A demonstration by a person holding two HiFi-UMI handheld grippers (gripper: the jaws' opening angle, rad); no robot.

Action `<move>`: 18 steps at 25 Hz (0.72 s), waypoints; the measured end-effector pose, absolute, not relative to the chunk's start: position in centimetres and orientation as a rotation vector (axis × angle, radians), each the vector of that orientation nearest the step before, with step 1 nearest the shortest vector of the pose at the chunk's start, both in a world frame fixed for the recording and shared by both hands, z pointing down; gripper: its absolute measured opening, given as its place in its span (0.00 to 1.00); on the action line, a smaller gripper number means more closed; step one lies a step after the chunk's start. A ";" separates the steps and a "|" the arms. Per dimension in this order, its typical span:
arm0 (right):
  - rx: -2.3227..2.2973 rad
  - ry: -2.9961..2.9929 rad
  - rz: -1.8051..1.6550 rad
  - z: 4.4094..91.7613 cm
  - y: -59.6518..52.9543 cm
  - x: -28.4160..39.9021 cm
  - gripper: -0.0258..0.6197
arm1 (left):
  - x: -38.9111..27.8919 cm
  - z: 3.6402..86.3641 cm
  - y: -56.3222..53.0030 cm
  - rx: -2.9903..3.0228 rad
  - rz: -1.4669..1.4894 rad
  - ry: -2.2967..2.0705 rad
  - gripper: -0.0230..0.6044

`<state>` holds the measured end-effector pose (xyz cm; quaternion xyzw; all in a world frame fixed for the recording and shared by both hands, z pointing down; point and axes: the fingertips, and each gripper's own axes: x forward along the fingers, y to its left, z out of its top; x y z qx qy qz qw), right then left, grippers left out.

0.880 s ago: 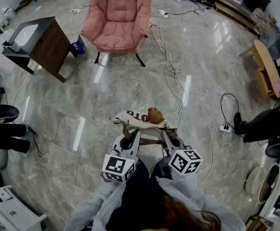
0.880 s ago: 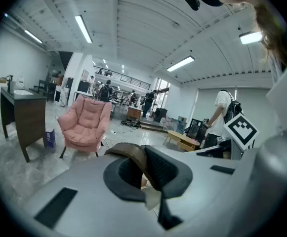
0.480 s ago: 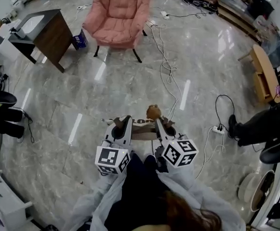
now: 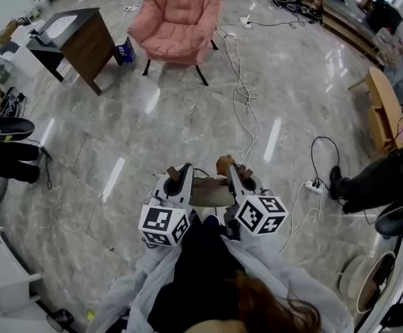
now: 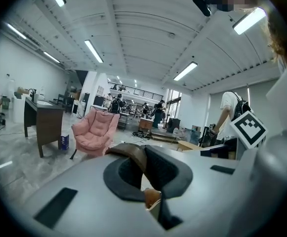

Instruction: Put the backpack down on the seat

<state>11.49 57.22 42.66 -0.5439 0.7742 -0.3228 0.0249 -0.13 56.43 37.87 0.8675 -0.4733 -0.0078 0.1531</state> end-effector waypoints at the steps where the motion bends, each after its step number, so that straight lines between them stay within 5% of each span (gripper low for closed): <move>1: -1.678 2.385 -0.981 42.3 57.5 11.7 0.07 | 0.0 37.8 56.9 2.490 -0.017 -1.372 0.06; 18: -1.700 2.342 -0.830 40.5 55.9 14.0 0.07 | 2.2 37.3 55.1 2.536 0.000 -1.391 0.06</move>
